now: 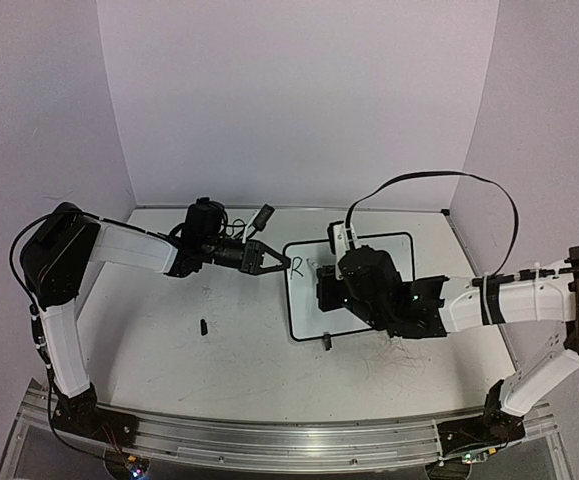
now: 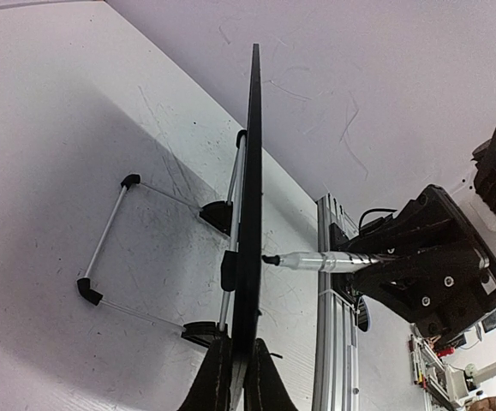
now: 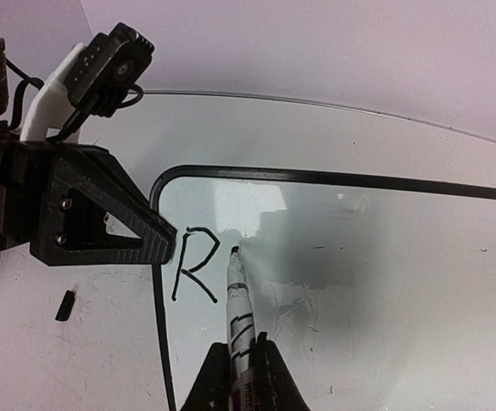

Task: Write a sentence on the whiteboard

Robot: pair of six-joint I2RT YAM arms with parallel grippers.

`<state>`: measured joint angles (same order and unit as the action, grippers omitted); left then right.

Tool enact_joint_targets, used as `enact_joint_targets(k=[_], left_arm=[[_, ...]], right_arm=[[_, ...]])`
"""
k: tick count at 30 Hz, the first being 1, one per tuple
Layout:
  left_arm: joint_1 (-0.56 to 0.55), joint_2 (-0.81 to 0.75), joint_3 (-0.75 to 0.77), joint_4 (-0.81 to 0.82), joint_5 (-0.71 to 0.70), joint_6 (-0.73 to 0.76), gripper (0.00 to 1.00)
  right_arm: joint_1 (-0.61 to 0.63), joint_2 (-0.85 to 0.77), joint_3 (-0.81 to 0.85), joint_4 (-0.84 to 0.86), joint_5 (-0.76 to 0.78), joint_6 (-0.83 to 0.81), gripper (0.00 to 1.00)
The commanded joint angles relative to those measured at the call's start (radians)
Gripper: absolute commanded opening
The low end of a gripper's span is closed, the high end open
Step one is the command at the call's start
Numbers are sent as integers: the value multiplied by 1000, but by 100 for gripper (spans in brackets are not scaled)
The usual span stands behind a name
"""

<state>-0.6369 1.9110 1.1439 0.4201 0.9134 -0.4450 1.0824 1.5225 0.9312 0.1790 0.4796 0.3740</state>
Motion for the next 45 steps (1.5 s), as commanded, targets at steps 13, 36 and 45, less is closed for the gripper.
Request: enact_joint_targets(k=[13, 36, 45], left_arm=[[-7, -12, 1, 23, 22, -22, 0], [-7, -8, -1, 23, 20, -22, 0], [-8, -10, -1, 23, 22, -21, 0]], right_arm=[[-6, 44, 48, 21, 39, -8, 0], [-7, -12, 2, 8, -26, 34, 0], [-7, 20, 21, 14, -12, 23, 0]])
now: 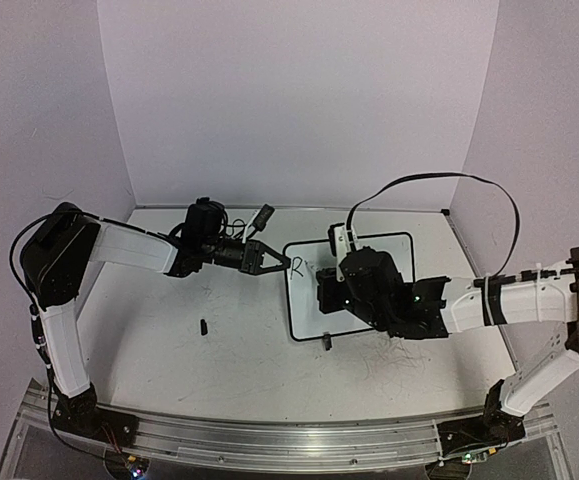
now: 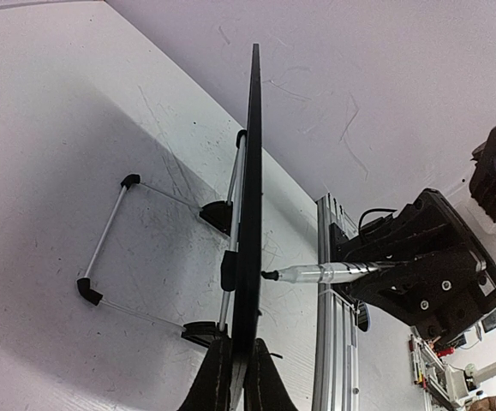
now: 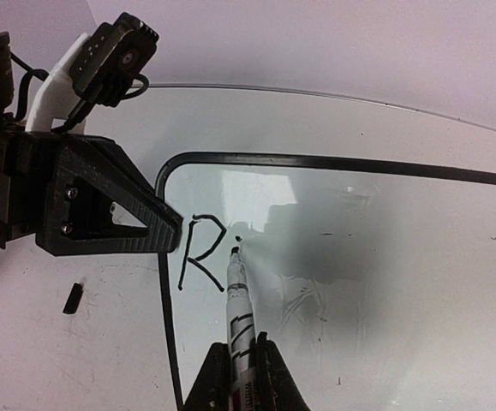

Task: Write a sentence on the whiteboard

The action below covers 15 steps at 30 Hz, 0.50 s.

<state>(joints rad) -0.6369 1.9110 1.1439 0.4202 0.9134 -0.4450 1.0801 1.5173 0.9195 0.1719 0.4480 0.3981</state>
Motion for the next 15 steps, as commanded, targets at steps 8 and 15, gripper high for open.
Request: enact_joint_targets(k=[8, 15], left_arm=[[-7, -11, -1, 22, 22, -22, 0], [-7, -9, 0, 22, 22, -23, 0]], right_arm=[[-5, 40, 37, 22, 49, -2, 0], [-3, 25, 24, -7, 52, 9, 0]])
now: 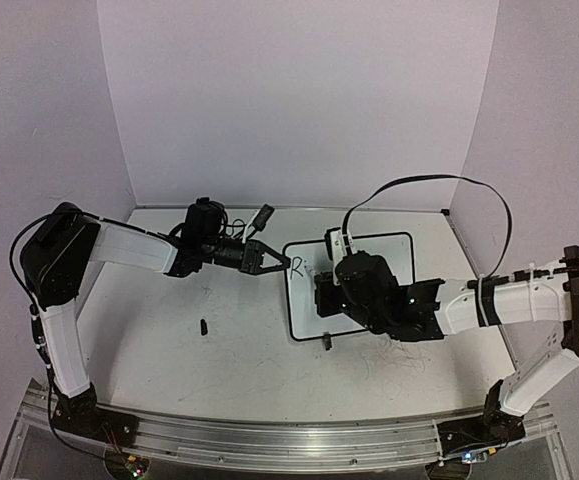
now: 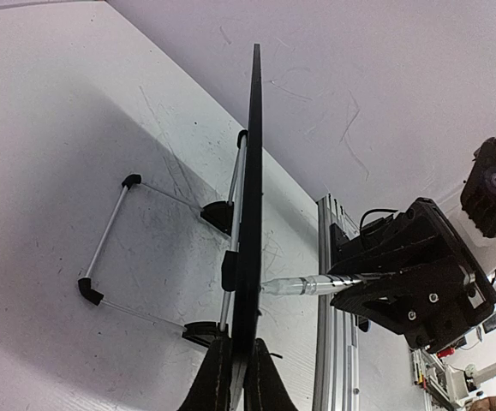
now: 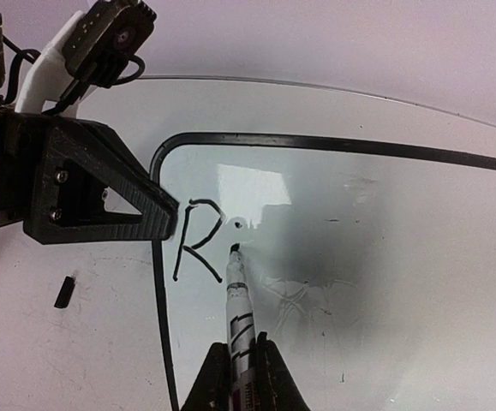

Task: Write a sentence on the whiteboard

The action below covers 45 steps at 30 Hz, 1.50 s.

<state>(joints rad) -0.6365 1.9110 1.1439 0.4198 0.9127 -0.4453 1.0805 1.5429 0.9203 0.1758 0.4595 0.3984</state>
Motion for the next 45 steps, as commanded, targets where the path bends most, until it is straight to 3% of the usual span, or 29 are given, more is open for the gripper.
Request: enact_joint_targets(k=[1, 26, 35, 45], left_arm=[[-8, -9, 0, 23, 23, -23, 0], [-8, -11, -1, 23, 24, -22, 0], [-8, -9, 0, 23, 24, -22, 0], [-8, -10, -1, 23, 25, -22, 0]], right_arm=[[-4, -2, 20, -15, 39, 11, 0], [37, -7, -15, -47, 27, 73, 0], [30, -83, 10, -32, 35, 59, 0], [-6, -62, 11, -12, 54, 46, 0]])
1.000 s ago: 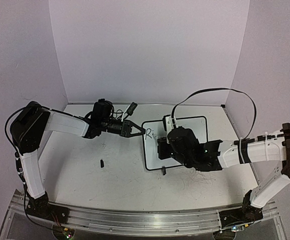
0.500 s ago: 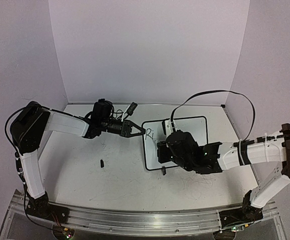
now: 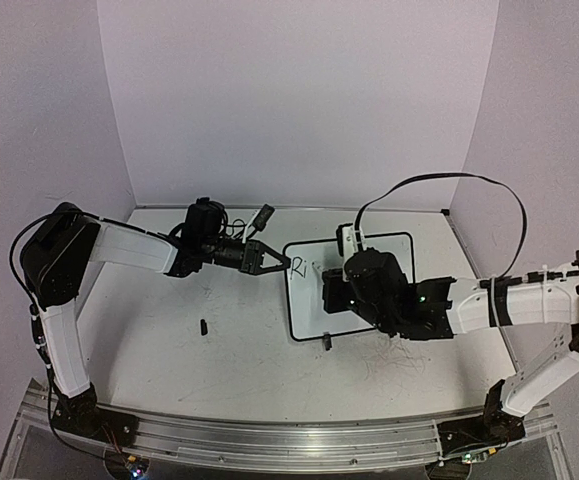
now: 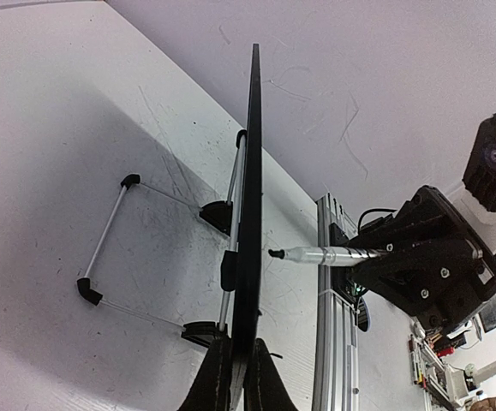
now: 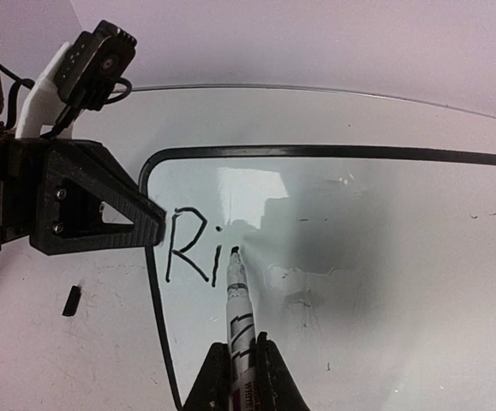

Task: Write a sentence on the whiteboard

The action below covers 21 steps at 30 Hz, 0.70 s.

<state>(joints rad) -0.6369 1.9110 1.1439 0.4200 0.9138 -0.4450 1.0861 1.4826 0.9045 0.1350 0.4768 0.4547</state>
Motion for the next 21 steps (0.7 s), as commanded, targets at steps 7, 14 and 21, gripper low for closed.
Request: enact_joint_targets(k=[7, 14, 21], left_arm=[[-7, -8, -1, 23, 23, -21, 0], [-8, -11, 0, 23, 25, -23, 0], [-8, -11, 0, 23, 24, -23, 0]], right_arm=[[-24, 15, 30, 44, 31, -21, 0], [-27, 29, 34, 46, 28, -24, 0], [-27, 47, 43, 47, 26, -30, 0]])
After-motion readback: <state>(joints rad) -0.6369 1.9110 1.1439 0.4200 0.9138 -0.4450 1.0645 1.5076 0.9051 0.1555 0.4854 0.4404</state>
